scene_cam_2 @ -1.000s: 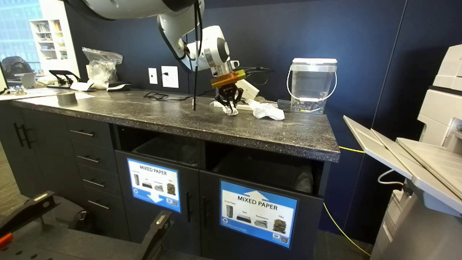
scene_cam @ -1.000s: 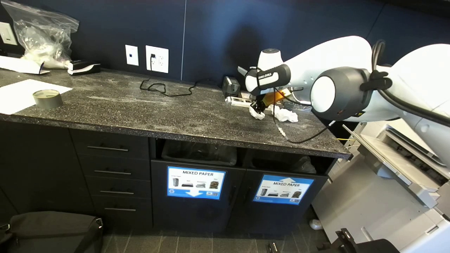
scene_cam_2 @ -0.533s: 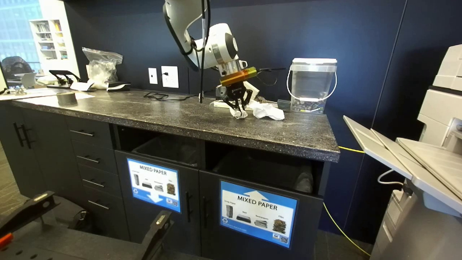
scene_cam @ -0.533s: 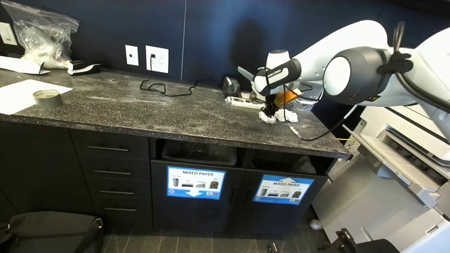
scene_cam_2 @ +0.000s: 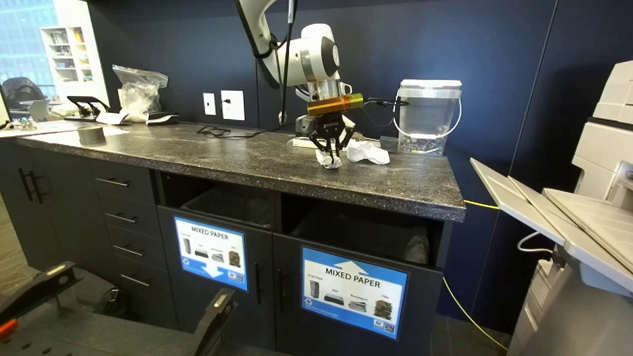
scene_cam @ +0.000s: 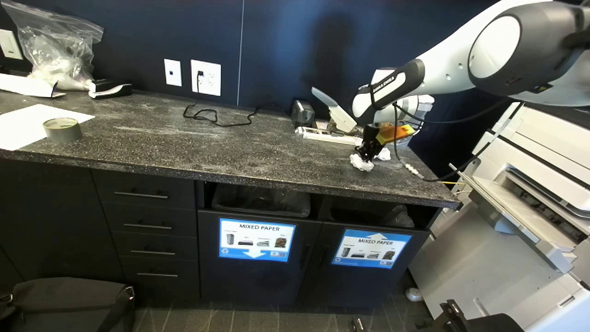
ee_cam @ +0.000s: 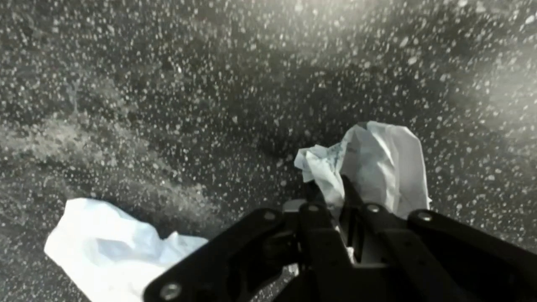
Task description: Place the papers on the countertop inside the bin on the right
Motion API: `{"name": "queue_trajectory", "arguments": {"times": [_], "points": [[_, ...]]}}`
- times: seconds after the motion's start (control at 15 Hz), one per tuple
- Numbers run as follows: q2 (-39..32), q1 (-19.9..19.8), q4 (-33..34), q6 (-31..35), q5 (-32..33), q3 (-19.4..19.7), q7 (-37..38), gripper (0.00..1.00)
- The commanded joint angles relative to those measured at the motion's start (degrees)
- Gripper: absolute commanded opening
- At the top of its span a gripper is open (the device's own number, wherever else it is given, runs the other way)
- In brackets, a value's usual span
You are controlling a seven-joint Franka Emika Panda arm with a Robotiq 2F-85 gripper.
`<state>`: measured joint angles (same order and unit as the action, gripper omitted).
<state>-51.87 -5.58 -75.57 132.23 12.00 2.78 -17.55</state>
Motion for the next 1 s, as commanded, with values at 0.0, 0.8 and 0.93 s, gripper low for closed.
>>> {"name": "queue_trajectory", "arguments": {"times": [0.0, 0.8, 0.93], "points": [[8.6, -2.0, -13.8, 3.8, -1.5, -1.0, -0.3, 0.13], [27.2, -5.2, -47.9, 20.1, -8.6, -1.3, 2.7, 0.13], [29.3, -4.8, -52.5, 23.1, -9.6, -1.0, 3.6, 0.13]]}}
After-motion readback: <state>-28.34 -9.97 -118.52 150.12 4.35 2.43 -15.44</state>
